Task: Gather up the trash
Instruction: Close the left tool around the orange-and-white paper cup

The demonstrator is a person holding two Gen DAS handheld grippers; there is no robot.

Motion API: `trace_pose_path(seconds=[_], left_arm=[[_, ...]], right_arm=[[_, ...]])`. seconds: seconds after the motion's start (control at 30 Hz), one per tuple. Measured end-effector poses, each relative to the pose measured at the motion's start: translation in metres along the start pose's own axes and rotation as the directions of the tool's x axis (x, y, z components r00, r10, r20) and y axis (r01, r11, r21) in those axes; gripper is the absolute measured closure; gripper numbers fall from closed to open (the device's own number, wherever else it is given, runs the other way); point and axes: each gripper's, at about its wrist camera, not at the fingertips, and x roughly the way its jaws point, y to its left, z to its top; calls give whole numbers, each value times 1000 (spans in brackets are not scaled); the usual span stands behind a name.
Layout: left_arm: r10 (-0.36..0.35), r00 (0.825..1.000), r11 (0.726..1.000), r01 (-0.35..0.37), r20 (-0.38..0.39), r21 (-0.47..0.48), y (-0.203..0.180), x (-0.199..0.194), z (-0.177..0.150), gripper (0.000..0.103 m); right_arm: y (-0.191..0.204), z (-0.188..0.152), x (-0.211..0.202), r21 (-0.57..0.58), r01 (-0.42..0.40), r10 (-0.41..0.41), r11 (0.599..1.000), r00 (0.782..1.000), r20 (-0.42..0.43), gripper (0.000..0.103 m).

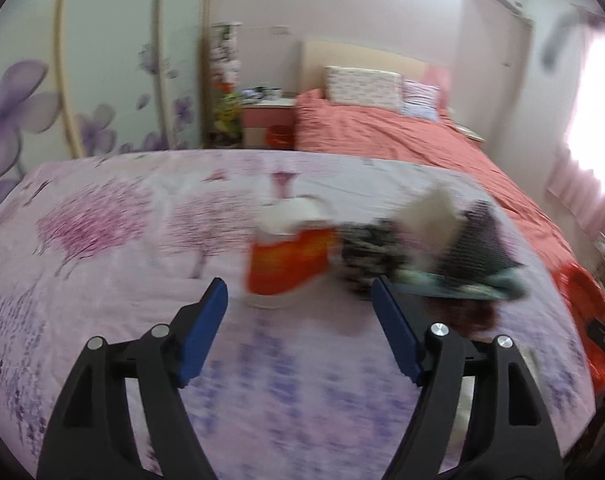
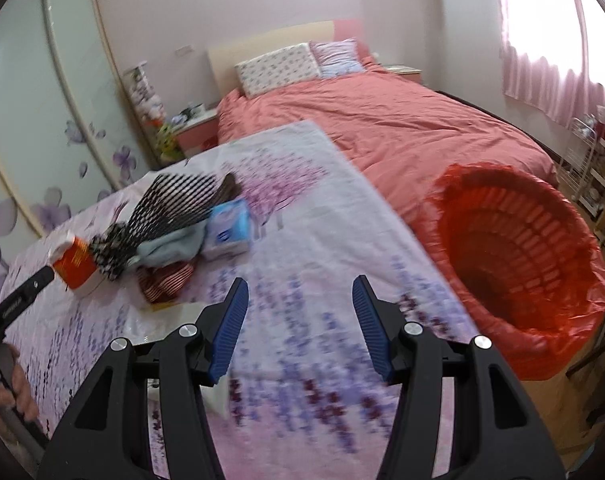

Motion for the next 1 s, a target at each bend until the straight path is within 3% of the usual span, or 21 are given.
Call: trace_pose_path(seconds=[0.2,0.4,0.6,0.77,0.87,1.0], left_arm=[[-22,999,998,19,-40,-65,32,38,6,27],[-52,998,998,51,-41,-36,24,67,17,26],[-117,993,993,117,-1,-13,19,71,26,28],[-158,987,987,159,-19,21,12,75,27,52],[-172,984,985,173,-36,16,11,79,23,59],[-168,985,986,169,-31,7,13,78,20,60]], right_arm=[[28,-6,15,-52,-16,14,999,999,-39,48],[42,-9,30,-73,-20,15,997,997,-70,48],[45,-9,36,-81,-24,17,996,996,-83,48],[48,-9,39,-79,-28,21,996,996,-89,48],[49,-7,39,-80,-32,24,996,996,-90,48],[51,-4,36,-86,-36,29,996,996,-80,48]])
